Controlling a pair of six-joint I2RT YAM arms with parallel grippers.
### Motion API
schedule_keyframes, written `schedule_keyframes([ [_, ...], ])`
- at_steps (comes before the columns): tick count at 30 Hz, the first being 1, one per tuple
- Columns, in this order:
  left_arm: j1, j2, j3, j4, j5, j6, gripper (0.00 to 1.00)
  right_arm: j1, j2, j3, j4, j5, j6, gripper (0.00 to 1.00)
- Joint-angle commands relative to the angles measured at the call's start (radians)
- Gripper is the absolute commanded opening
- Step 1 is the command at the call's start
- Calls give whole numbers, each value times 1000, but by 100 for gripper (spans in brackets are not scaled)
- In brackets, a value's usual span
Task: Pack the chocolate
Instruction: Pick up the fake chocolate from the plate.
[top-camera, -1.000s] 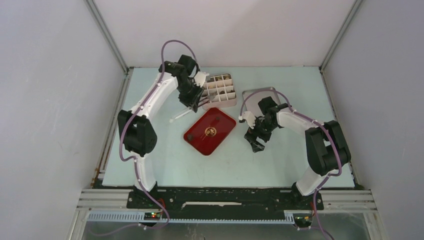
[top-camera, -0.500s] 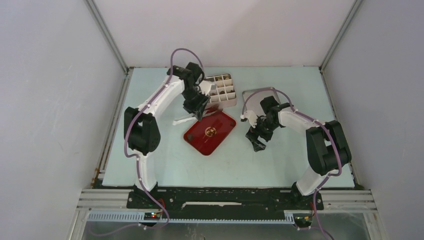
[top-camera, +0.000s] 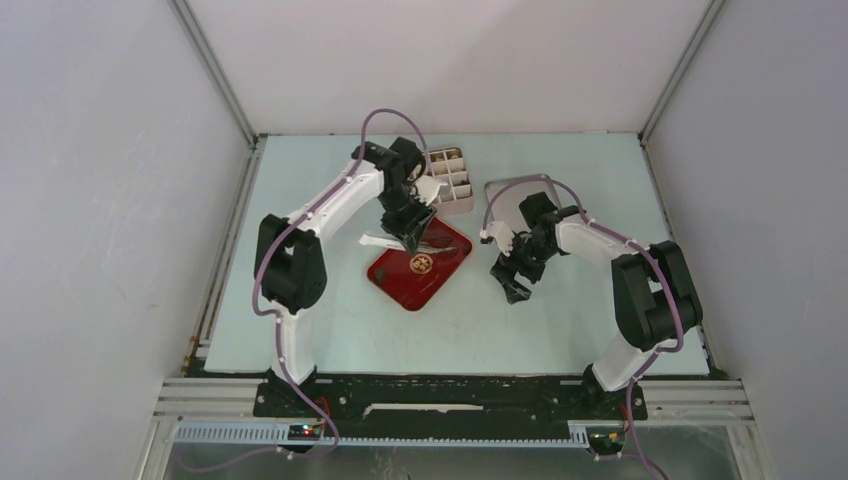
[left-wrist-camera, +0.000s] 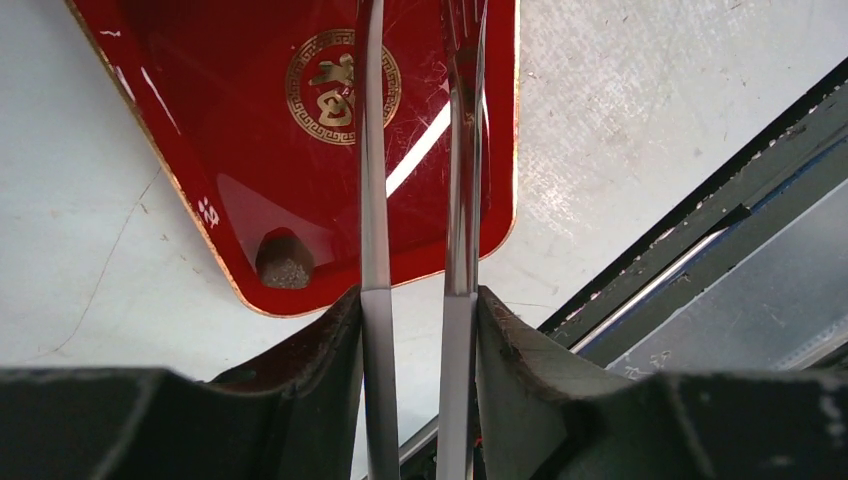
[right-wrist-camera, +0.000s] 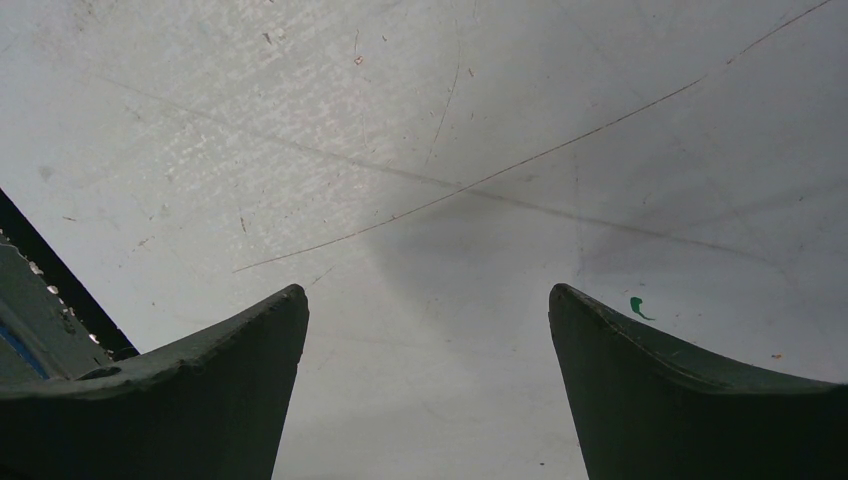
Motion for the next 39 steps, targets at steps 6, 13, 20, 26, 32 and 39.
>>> schedule_keyframes([
  [6, -31, 69, 92, 4, 29, -24, 45, -1, -18, 36, -6, -2, -12, 93],
  [13, -40, 119, 144, -12, 55, -41, 45, -5, -20, 36, -7, -3, -12, 93],
  [20, -42, 130, 155, -25, 71, -41, 45, -5, -17, 36, -7, -4, -12, 93],
  [26, -42, 144, 166, -22, 112, -58, 45, -5, -17, 36, -6, -4, -12, 93],
  [32, -42, 153, 140, 20, 108, -93, 38, -6, -18, 36, -6, -2, -10, 93],
  [39, -42, 99, 58, 77, 98, -117, 18, -5, -17, 36, -6, -2, -10, 93],
])
